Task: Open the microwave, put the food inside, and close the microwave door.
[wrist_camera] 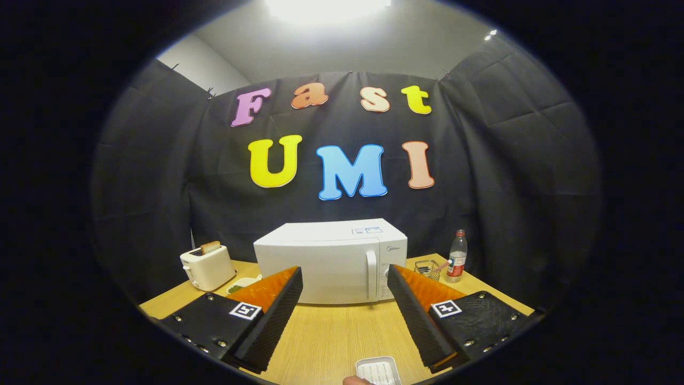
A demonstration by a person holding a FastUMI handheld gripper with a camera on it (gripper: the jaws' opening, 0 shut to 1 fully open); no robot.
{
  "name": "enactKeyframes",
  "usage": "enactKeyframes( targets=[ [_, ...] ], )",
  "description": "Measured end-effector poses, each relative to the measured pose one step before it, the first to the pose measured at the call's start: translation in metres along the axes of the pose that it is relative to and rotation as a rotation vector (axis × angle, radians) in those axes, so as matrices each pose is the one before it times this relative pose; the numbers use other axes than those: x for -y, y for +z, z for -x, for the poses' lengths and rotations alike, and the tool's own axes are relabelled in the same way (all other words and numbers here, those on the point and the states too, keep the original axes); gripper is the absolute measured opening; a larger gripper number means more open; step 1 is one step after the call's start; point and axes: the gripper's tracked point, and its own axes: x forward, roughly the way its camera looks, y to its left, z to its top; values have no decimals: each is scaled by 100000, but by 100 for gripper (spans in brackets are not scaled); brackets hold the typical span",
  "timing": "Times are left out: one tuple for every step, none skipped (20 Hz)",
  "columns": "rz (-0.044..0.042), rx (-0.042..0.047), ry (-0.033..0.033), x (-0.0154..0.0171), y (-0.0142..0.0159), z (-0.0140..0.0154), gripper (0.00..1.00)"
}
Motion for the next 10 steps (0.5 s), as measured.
enactKeyframes(
  targets=[
    [-613,797,-201,235,518,193,100],
    [-525,1124,472,-35,595,80,100],
    [-12,786,197,-7,525,112,100],
    [357,781,-418,251,319,-12,100],
    [279,798,-122,80,382,174,100],
    [179,434,492,-162,177,130,100],
    [309,559,442,-179,137,183,100],
    [418,226,262,-132,115,124,100],
    [535,340,842,-215,107,277,100],
    [747,206,624,-352,65,128,100]
  ],
)
